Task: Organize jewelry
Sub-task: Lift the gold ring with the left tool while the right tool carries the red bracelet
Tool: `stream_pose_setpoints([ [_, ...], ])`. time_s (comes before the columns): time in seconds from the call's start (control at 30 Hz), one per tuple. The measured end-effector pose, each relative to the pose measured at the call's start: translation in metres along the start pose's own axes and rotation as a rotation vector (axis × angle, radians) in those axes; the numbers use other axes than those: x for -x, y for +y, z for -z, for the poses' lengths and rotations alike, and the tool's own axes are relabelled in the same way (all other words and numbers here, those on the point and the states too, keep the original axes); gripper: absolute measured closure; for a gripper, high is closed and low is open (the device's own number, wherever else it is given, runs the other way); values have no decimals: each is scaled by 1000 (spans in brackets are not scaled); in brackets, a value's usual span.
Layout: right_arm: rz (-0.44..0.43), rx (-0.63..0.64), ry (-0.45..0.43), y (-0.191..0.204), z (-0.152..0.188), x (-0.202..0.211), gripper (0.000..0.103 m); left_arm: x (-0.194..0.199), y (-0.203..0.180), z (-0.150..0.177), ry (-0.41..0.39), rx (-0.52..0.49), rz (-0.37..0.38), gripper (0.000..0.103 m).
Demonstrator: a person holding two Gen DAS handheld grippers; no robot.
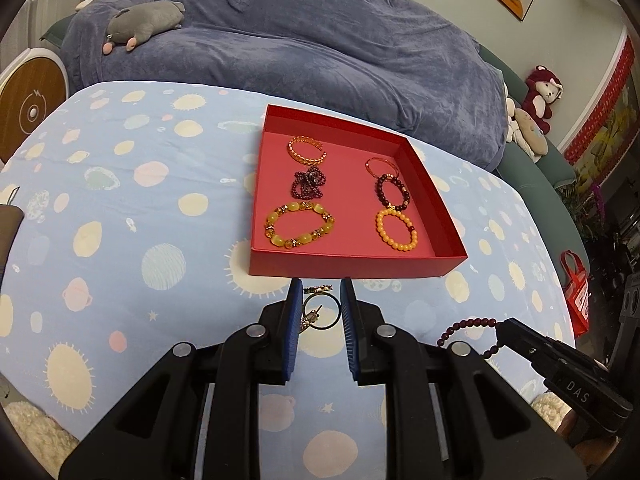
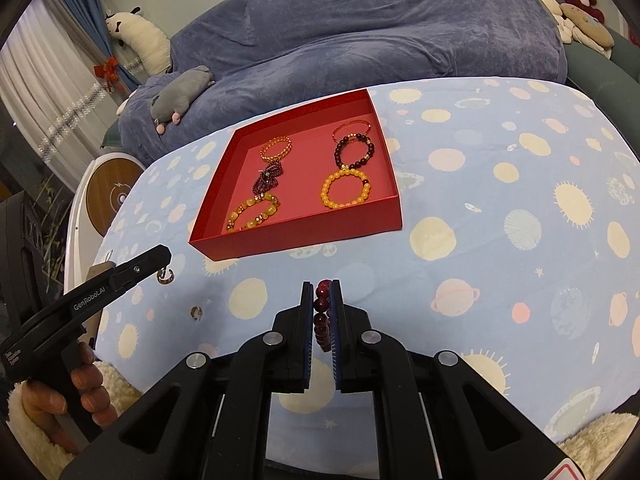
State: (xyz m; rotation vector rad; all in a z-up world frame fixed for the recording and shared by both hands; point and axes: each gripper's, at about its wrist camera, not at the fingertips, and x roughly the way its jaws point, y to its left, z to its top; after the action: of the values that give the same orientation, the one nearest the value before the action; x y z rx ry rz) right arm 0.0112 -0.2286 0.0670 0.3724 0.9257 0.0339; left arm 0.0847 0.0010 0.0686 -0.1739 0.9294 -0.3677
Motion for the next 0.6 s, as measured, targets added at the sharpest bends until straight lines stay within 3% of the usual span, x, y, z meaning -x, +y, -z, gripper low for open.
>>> stream_pose_setpoints([
  [0.27, -14, 22, -24, 10, -17, -1, 95, -1, 10, -11, -3, 41, 33, 84],
  [0.4, -16, 18, 9, 11, -8, -11, 95, -33, 8, 15, 111, 52, 48, 84],
  [0.53, -14, 15, 39, 9, 4, -16, 95, -40, 5, 40, 126, 38, 21, 85],
  [0.6, -13, 11, 52, 7, 9, -19, 95, -49, 6, 50, 178, 21, 4, 86],
])
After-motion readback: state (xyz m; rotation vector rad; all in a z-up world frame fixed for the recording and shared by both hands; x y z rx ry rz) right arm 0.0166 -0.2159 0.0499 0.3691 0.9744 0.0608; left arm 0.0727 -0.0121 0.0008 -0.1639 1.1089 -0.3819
